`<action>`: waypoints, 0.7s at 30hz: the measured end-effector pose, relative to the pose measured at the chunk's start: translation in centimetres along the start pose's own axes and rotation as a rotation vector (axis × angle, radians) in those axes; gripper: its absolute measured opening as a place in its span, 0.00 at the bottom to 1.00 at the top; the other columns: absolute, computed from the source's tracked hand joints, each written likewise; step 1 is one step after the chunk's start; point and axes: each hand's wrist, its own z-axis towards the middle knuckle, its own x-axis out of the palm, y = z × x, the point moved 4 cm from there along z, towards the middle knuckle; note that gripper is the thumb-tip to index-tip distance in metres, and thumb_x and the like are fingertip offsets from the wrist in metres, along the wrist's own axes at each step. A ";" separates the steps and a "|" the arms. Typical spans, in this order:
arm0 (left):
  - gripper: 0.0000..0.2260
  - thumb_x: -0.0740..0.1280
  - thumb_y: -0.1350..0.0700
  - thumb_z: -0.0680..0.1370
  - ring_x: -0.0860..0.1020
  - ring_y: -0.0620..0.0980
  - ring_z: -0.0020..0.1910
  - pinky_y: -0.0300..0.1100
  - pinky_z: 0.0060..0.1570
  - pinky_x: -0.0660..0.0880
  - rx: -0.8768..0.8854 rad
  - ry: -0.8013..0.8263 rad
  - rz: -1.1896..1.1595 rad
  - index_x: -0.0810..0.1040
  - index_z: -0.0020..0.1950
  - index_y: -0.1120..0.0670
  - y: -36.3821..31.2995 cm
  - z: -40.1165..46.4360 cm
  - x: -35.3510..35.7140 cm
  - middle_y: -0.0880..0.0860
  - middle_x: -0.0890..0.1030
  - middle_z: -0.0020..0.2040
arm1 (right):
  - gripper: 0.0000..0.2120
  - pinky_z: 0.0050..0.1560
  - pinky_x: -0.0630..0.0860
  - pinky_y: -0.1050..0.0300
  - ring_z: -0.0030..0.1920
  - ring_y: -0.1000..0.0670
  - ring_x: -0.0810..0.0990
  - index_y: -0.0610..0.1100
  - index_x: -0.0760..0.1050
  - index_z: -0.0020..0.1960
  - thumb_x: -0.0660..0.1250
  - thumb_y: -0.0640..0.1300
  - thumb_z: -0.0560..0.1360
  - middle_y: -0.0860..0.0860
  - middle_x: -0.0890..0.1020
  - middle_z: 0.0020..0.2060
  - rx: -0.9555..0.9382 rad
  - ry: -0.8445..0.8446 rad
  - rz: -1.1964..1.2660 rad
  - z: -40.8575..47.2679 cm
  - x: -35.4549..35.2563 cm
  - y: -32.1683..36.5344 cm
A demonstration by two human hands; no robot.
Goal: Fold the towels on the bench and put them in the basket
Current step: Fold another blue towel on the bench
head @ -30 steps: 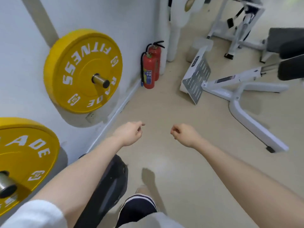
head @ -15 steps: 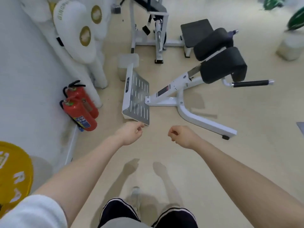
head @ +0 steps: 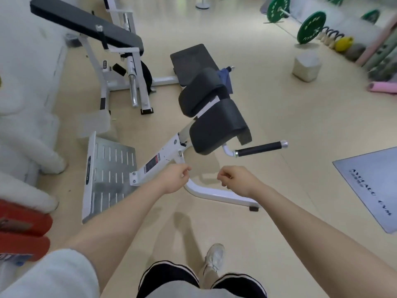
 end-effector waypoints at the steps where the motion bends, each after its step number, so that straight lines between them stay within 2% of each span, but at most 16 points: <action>1: 0.17 0.55 0.55 0.80 0.76 0.52 0.57 0.44 0.57 0.73 0.007 0.009 -0.002 0.69 0.69 0.53 -1.4 2.4 -0.2 0.51 0.76 0.62 | 0.08 0.48 0.75 0.53 0.46 0.46 0.77 0.42 0.74 0.45 0.56 0.39 0.77 0.50 0.79 0.42 0.005 -0.011 -0.009 1.3 -2.0 -1.0; 6: 0.15 0.56 0.57 0.79 0.76 0.51 0.51 0.41 0.49 0.71 0.066 0.023 -0.041 0.71 0.66 0.54 -7.4 12.4 -1.4 0.52 0.79 0.57 | 0.10 0.48 0.75 0.53 0.47 0.45 0.78 0.41 0.76 0.47 0.57 0.40 0.76 0.51 0.79 0.41 0.031 -0.055 -0.042 8.4 -9.8 -4.9; 11: 0.14 0.58 0.57 0.79 0.77 0.51 0.51 0.47 0.55 0.75 0.124 0.010 -0.016 0.73 0.64 0.53 -11.4 21.3 -3.8 0.51 0.80 0.54 | 0.09 0.48 0.74 0.53 0.46 0.45 0.78 0.42 0.76 0.46 0.58 0.40 0.76 0.49 0.80 0.42 0.008 -0.061 -0.019 14.3 -15.3 -8.0; 16: 0.14 0.58 0.55 0.80 0.77 0.45 0.49 0.39 0.55 0.73 0.096 0.007 -0.084 0.72 0.66 0.51 -15.3 28.2 -6.1 0.49 0.80 0.54 | 0.09 0.43 0.71 0.58 0.43 0.49 0.76 0.44 0.77 0.47 0.57 0.40 0.77 0.52 0.78 0.40 0.031 -0.088 0.068 19.0 -21.8 -12.5; 19: 0.13 0.58 0.56 0.80 0.77 0.48 0.56 0.39 0.58 0.71 0.021 -0.034 -0.164 0.73 0.64 0.51 -18.2 31.5 -6.5 0.50 0.78 0.58 | 0.10 0.41 0.71 0.59 0.42 0.51 0.76 0.43 0.77 0.48 0.57 0.40 0.77 0.52 0.79 0.38 0.013 -0.094 0.111 21.7 -25.5 -15.9; 21: 0.11 0.59 0.57 0.80 0.77 0.50 0.54 0.39 0.53 0.71 -0.012 -0.082 -0.190 0.75 0.60 0.51 -20.3 34.0 -6.1 0.52 0.78 0.56 | 0.09 0.39 0.72 0.61 0.40 0.51 0.77 0.45 0.76 0.46 0.58 0.40 0.77 0.50 0.80 0.38 0.007 -0.083 0.150 23.6 -27.7 -18.6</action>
